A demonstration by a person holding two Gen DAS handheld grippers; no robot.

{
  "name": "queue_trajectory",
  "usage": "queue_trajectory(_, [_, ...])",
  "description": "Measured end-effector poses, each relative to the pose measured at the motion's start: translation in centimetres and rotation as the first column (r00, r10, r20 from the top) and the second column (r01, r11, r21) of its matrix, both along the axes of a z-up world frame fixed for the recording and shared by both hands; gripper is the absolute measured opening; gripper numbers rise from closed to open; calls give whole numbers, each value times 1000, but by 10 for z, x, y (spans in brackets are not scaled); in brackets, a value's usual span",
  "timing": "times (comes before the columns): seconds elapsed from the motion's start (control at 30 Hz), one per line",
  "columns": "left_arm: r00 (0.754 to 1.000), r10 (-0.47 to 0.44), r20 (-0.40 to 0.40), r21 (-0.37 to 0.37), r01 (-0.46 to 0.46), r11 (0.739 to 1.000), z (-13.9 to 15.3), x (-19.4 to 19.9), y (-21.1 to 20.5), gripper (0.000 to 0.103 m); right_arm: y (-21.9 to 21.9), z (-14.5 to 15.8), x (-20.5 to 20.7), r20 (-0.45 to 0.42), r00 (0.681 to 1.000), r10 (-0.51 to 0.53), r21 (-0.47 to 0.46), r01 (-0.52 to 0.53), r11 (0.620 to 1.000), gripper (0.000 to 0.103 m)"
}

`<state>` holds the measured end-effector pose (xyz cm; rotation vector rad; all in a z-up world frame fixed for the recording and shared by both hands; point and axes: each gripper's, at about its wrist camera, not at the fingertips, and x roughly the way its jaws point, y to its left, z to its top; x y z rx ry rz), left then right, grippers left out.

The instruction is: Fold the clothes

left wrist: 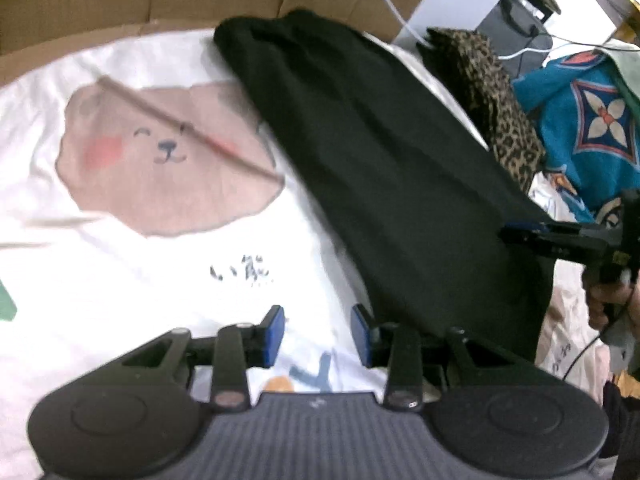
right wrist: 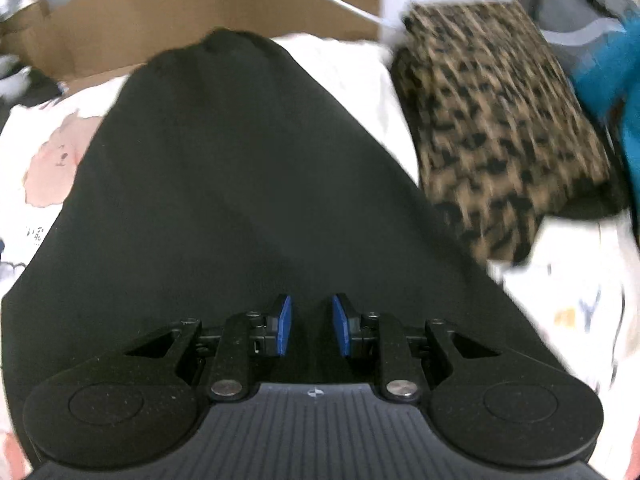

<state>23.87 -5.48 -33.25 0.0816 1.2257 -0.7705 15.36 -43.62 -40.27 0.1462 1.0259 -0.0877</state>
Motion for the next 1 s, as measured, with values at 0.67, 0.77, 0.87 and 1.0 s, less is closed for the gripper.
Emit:
queue_trajectory(0.67, [992, -93, -87, -101, 84, 991, -30, -20, -21, 39, 136, 56, -10, -16, 944, 330, 92, -327, 941, 31])
queue_trajectory(0.77, [991, -84, -102, -120, 72, 990, -30, -14, -23, 39, 157, 59, -13, -16, 919, 394, 78, -392, 917, 31])
queue_trajectory(0.87, [990, -94, -102, -146, 79, 986, -23, -9, -28, 41, 176, 61, -21, -26, 894, 448, 29, -447, 894, 31])
queue_trajectory(1.0, [989, -123, -84, -162, 108, 981, -17, -3, -38, 41, 192, 63, -34, -29, 857, 515, -8, -515, 857, 36])
